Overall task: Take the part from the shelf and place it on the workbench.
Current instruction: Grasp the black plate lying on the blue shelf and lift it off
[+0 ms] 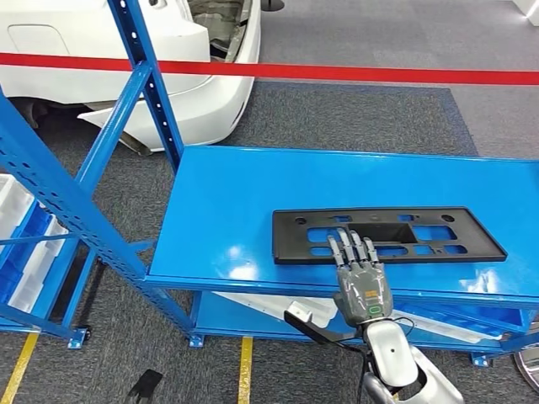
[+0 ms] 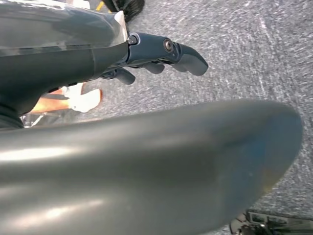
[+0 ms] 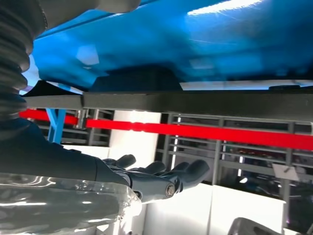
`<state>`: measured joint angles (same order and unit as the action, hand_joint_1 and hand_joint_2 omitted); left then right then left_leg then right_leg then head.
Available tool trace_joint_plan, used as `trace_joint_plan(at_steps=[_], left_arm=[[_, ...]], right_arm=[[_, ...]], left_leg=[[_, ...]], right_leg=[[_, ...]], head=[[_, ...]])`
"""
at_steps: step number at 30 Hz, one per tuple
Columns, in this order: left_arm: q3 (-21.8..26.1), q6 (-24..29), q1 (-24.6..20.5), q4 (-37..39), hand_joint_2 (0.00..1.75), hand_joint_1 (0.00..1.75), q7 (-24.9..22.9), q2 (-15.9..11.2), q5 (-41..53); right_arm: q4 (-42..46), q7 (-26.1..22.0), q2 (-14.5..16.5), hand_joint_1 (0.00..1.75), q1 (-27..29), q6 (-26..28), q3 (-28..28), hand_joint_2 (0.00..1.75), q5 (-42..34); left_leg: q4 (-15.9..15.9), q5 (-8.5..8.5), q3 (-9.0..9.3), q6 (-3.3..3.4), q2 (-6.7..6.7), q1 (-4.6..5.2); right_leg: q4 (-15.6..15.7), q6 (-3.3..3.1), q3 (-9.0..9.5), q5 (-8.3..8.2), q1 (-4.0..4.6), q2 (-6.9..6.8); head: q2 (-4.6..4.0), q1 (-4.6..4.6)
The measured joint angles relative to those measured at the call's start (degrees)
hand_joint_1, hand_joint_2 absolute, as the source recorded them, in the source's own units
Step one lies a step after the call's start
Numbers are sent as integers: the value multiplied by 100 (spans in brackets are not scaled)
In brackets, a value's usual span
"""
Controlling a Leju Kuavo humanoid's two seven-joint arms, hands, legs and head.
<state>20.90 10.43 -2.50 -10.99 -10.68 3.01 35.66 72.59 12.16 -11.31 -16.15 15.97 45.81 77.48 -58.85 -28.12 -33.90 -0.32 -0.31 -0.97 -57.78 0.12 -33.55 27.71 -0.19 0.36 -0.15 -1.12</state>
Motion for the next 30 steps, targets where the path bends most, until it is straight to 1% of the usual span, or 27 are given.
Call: trace_joint_plan(at_steps=[2,3,4,5,7,8,9,10,11,12,13,14,15,16,18,19,20,21,22,23,24,25,26,27,28,29,30], left_arm=[[8,-7,7,0,0,0,7,-1,15],[13,-8,10,0,0,0,7,-4,17],[19,-9,9,0,0,0,10,-9,18],[22,-9,4,0,0,0,15,-13,20],[27,-11,0,0,0,0,26,-19,32],[29,-12,2,0,0,0,35,-19,48],[32,-13,4,0,0,0,46,-20,66],[35,-13,4,0,0,0,59,-20,82],[39,-14,4,0,0,0,73,-21,96],[44,-14,3,0,0,0,82,-21,100],[52,-16,1,0,0,0,90,-21,104],[61,-18,-1,0,0,0,94,-21,107],[71,-21,0,0,0,0,97,-22,109],[79,-26,1,0,0,0,98,-22,110],[87,-34,5,0,0,0,103,-29,110],[90,-40,5,0,0,0,106,-33,110],[92,-48,4,0,0,0,109,-38,110],[93,-56,4,0,0,0,111,-43,111],[96,-63,6,0,0,0,112,-44,111],[98,-68,10,0,0,0,112,-46,113],[101,-71,15,0,0,0,111,-48,116],[104,-74,18,0,0,0,111,-50,119],[107,-77,18,0,0,0,111,-56,124],[111,-80,16,0,0,0,111,-60,133],[115,-83,13,0,0,0,111,-64,145],[120,-88,8,0,0,0,111,-67,162],[123,-97,6,0,0,0,111,-67,179]], right_arm=[[-80,-20,23,0,25,21,-112,175,-30],[-117,-36,36,0,36,25,-172,175,-55],[-150,-56,46,0,43,26,-230,175,-85],[-181,-80,53,0,52,27,-284,175,-114],[-244,-133,66,0,76,25,-368,175,-182],[-280,-162,73,0,96,20,-407,175,-224],[-316,-194,79,0,116,7,-449,175,-273],[-350,-239,84,0,130,-14,-494,175,-340],[-378,-292,86,0,138,-42,-542,175,-414],[-397,-345,89,0,140,-68,-587,175,-485],[-409,-394,93,0,139,-91,-624,175,-549],[-416,-425,99,0,140,-109,-654,175,-589],[-424,-441,104,0,144,-121,-675,175,-613],[-432,-447,107,0,150,-130,-694,175,-626],[-447,-449,109,0,158,-138,-739,175,-637],[-451,-450,110,0,154,-138,-758,175,-638],[-453,-451,114,0,152,-139,-770,175,-639],[-453,-453,119,0,156,-140,-774,175,-639],[-456,-455,124,0,165,-141,-774,175,-638],[-460,-457,128,0,181,-141,-774,175,-635],[-464,-458,130,0,199,-136,-774,175,-623],[-468,-454,131,0,214,-126,-775,175,-605],[-469,-445,132,0,226,-107,-776,175,-571],[-463,-426,134,0,236,-76,-777,175,-520],[-455,-405,137,0,242,-38,-779,175,-461],[-443,-382,138,0,249,7,-783,175,-390],[-426,-354,138,0,262,53,-791,175,-318]], left_leg=[[9,12,-9,63,-3,14],[17,21,-7,100,-2,10],[26,31,-5,139,1,1],[34,40,-3,168,4,-11],[33,38,-3,196,10,-10],[32,37,-3,198,12,-7],[32,37,-2,198,11,-5],[31,37,2,198,7,-2],[31,36,9,197,2,2],[31,34,16,194,-4,5],[28,32,17,184,-8,17],[26,31,11,167,-10,25],[25,31,2,146,-10,28],[28,36,-7,119,-10,27],[28,19,-11,59,-10,15],[-37,-43,-37,30,-8,12],[-214,-168,-112,4,-7,9],[-527,-349,-249,-18,-5,3],[-919,-536,-425,-40,-5,-1],[-1293,-678,-597,-59,-4,-7],[-1526,-727,-709,-74,-4,-12],[-1529,-657,-717,-83,-2,-18],[-1314,-493,-624,-86,-1,-26],[-928,-271,-447,-87,1,-34],[-543,-102,-268,-83,3,-35],[-243,4,-131,-66,3,-33],[-70,42,-56,-43,3,-27]], right_leg=[[2,59,-7,0,-4,0],[-25,90,-14,36,-12,-3],[-138,120,-56,124,-20,-5],[-367,147,-152,272,-27,-8],[-1114,182,-478,639,-36,-12],[-1456,192,-635,757,-38,-12],[-1628,195,-715,777,-39,-12],[-1565,188,-684,684,-39,-12],[-1279,169,-547,504,-37,-12],[-855,140,-343,293,-33,-12],[-458,108,-152,141,-20,-12],[-174,80,-21,50,-6,-11],[-25,59,42,24,9,-9],[6,45,47,40,24,-7],[45,-7,51,15,12,-10],[71,-43,61,-3,-1,-15],[98,-75,72,-20,-17,-21],[110,-94,78,-27,-24,-27],[111,-104,77,-27,-24,-29],[110,-104,77,-26,-25,-30],[109,-102,79,-24,-26,-29],[107,-98,84,-21,-29,-27],[102,-87,92,-14,-34,-22],[91,-68,101,0,-39,-16],[71,-40,103,20,-33,-9],[45,-11,93,38,-26,-3],[23,20,79,50,-17,0]], head=[[-1,-3],[-1,0],[-1,2],[-1,4],[-1,8],[-1,7],[-1,7],[-1,8],[0,8],[0,9],[0,7],[0,5],[0,2],[0,0],[-1,0],[-1,-3],[0,-6],[0,-8],[0,-10],[-1,-10],[-1,-9],[-1,-9],[0,-9],[0,-9],[0,-9],[0,-8],[-1,-7]])
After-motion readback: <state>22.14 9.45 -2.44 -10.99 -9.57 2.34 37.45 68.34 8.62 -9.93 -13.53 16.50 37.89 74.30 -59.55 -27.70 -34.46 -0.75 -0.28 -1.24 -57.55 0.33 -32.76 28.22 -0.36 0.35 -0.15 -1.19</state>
